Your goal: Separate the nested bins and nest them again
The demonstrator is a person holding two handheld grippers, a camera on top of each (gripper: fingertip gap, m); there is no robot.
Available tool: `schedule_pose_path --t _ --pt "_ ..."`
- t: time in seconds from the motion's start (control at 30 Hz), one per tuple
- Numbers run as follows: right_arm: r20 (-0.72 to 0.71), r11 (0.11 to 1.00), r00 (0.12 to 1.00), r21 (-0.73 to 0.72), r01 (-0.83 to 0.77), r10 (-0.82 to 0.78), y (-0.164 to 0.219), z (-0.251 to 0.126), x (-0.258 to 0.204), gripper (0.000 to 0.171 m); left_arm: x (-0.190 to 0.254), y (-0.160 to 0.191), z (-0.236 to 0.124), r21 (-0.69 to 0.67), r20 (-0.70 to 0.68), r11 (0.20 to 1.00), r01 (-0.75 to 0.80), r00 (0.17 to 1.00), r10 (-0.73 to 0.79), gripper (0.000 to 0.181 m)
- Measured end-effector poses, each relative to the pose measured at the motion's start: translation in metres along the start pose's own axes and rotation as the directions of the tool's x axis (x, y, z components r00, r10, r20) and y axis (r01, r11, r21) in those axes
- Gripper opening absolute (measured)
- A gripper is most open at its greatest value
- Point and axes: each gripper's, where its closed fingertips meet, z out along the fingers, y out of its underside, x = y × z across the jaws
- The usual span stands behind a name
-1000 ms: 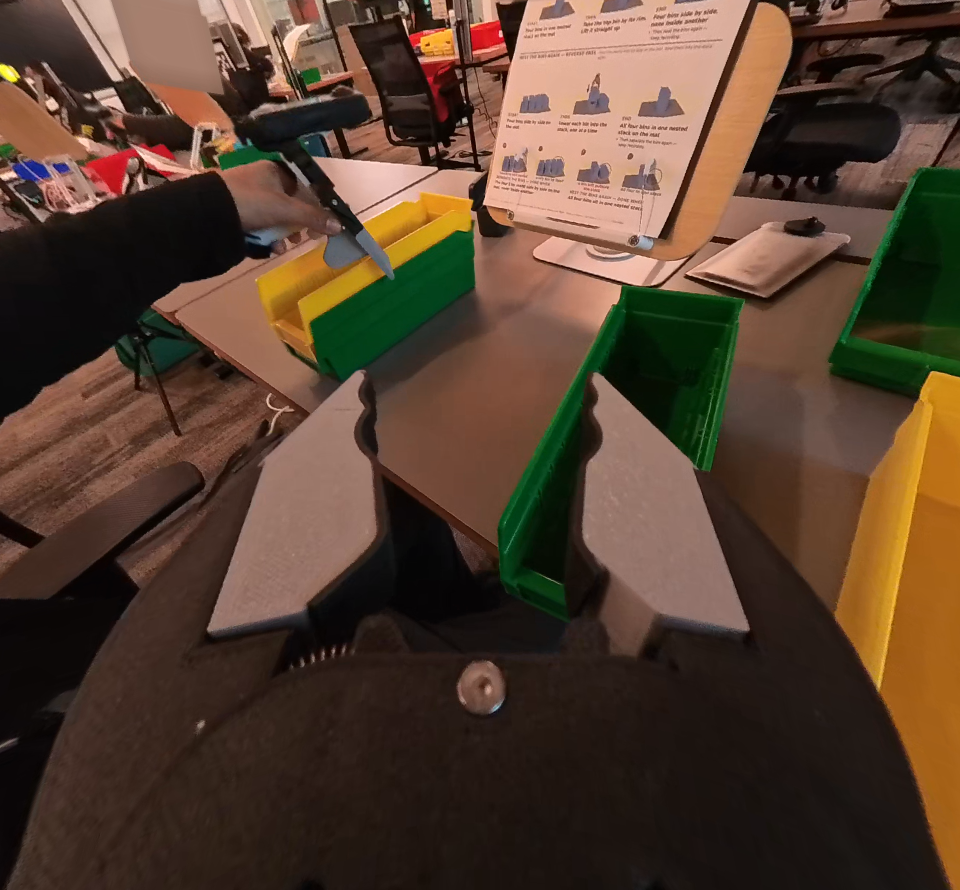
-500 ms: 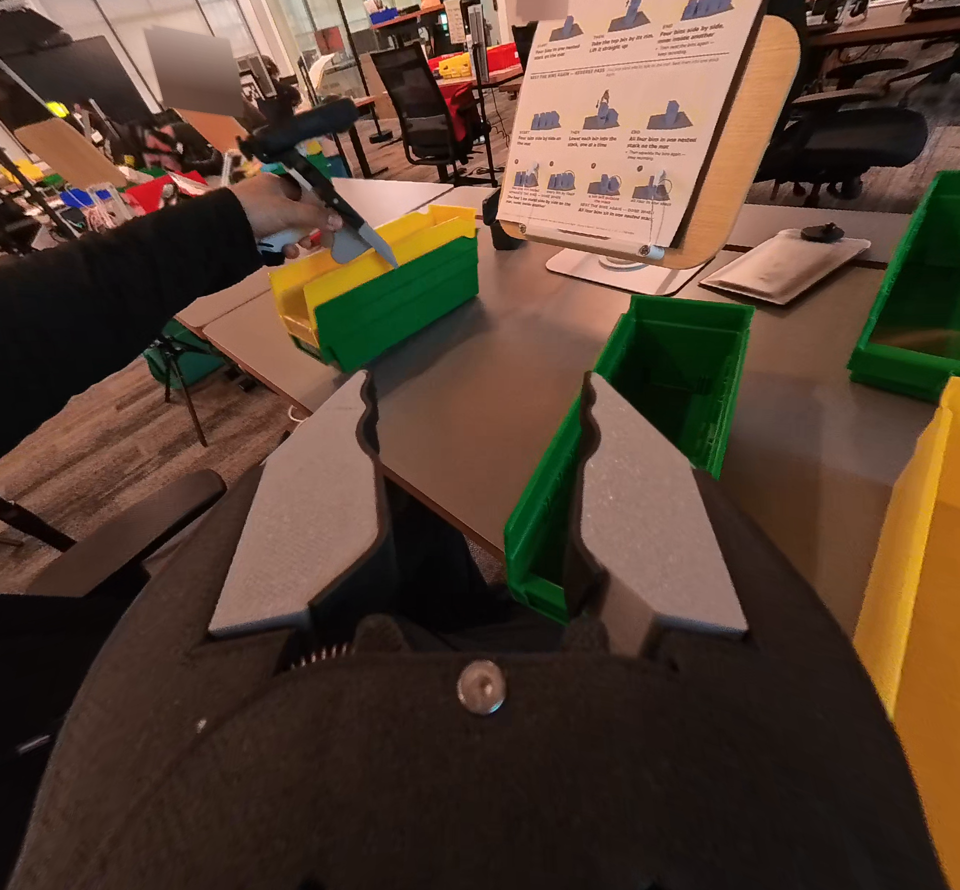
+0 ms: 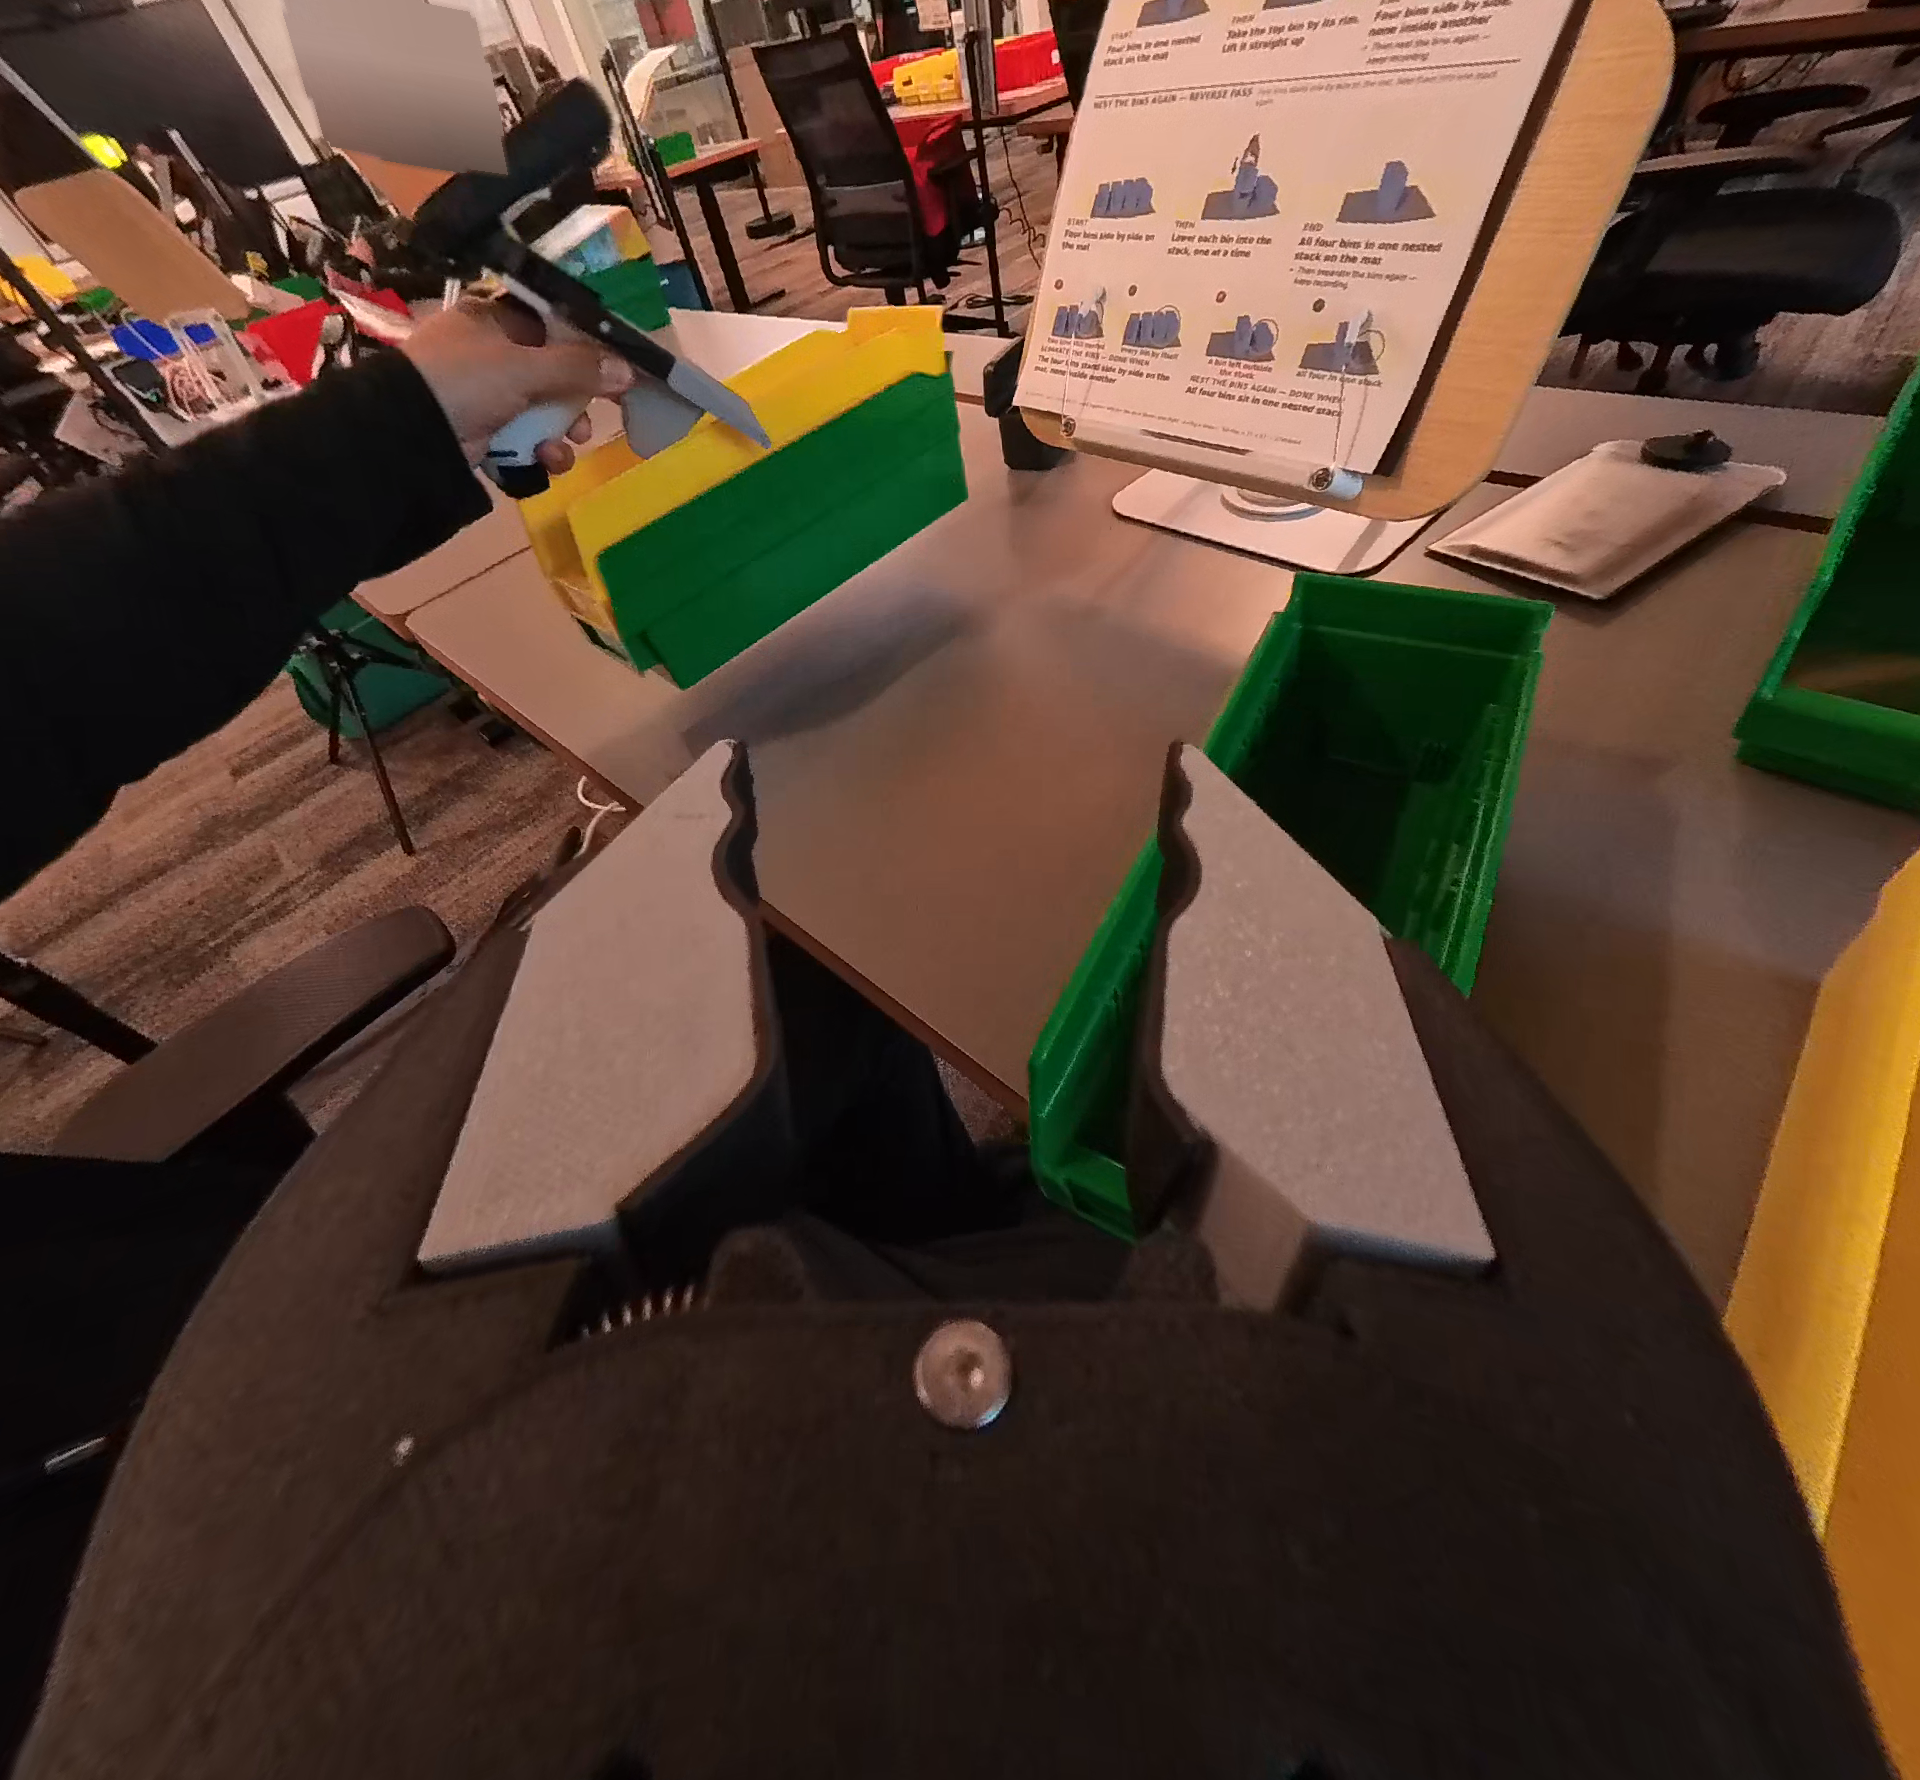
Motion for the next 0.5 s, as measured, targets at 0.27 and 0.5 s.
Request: schedule_pose_path --t 0.27,0.5 --pt "0.001 1.0 1.0 -0.021 0.012 -0.012 0.003 0.005 -0.004 0.076 -0.008 0.02 0.008 -0.081 0.069 0.993 -0.09 0.993 0.095 0.089" --pt "0.004 1.0 1.0 -0.029 0.007 -0.007 0.005 0.008 -0.003 0.076 0.005 0.009 -0.001 0.017 -0.038 0.999 -0.029 0.999 0.029 0.102"
